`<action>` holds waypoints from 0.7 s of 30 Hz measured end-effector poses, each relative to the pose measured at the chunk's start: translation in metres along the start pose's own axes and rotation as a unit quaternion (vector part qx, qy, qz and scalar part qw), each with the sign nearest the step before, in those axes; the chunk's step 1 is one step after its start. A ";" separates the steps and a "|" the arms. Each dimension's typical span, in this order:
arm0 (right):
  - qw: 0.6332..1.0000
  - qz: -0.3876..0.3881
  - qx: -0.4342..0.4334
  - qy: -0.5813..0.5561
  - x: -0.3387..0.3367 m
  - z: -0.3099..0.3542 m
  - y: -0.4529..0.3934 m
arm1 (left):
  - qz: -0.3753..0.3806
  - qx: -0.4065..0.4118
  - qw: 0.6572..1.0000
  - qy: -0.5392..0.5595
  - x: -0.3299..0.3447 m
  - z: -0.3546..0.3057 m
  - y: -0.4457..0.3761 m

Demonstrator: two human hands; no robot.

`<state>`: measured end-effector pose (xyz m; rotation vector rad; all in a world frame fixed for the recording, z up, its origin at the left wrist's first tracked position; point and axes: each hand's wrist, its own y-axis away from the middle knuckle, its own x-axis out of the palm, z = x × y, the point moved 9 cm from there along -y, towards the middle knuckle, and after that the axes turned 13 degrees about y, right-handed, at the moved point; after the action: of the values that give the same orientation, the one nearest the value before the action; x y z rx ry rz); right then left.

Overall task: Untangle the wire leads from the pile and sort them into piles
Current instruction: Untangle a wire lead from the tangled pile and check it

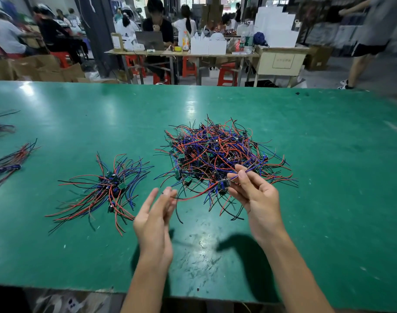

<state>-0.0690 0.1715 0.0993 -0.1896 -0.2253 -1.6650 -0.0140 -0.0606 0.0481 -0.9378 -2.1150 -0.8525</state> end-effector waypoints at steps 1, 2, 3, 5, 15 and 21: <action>1.000 0.003 -0.006 0.021 0.000 0.003 0.000 | -0.031 0.044 0.998 -0.045 -0.006 -0.011 0.001; 0.999 0.011 -0.011 0.041 0.000 0.006 0.000 | -0.056 0.108 0.986 -0.111 -0.007 -0.026 0.004; 0.998 0.021 -0.017 0.061 0.002 0.009 0.000 | -0.061 0.184 0.963 -0.190 -0.002 -0.042 0.011; 0.993 0.041 -0.031 0.104 0.006 0.014 0.000 | 0.036 0.272 0.912 -0.305 0.034 -0.053 0.027; 0.956 0.031 -0.129 0.262 0.010 0.024 0.003 | 0.261 -0.011 0.889 -0.377 0.089 0.043 0.041; 0.933 -0.013 -0.139 0.333 0.000 0.018 0.007 | 0.257 -0.054 0.886 -0.382 0.092 0.057 0.045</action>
<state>-0.0621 0.1755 0.1170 0.1742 0.5252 -1.6883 -0.0432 0.0402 0.1002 -2.0370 -2.2355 -0.3377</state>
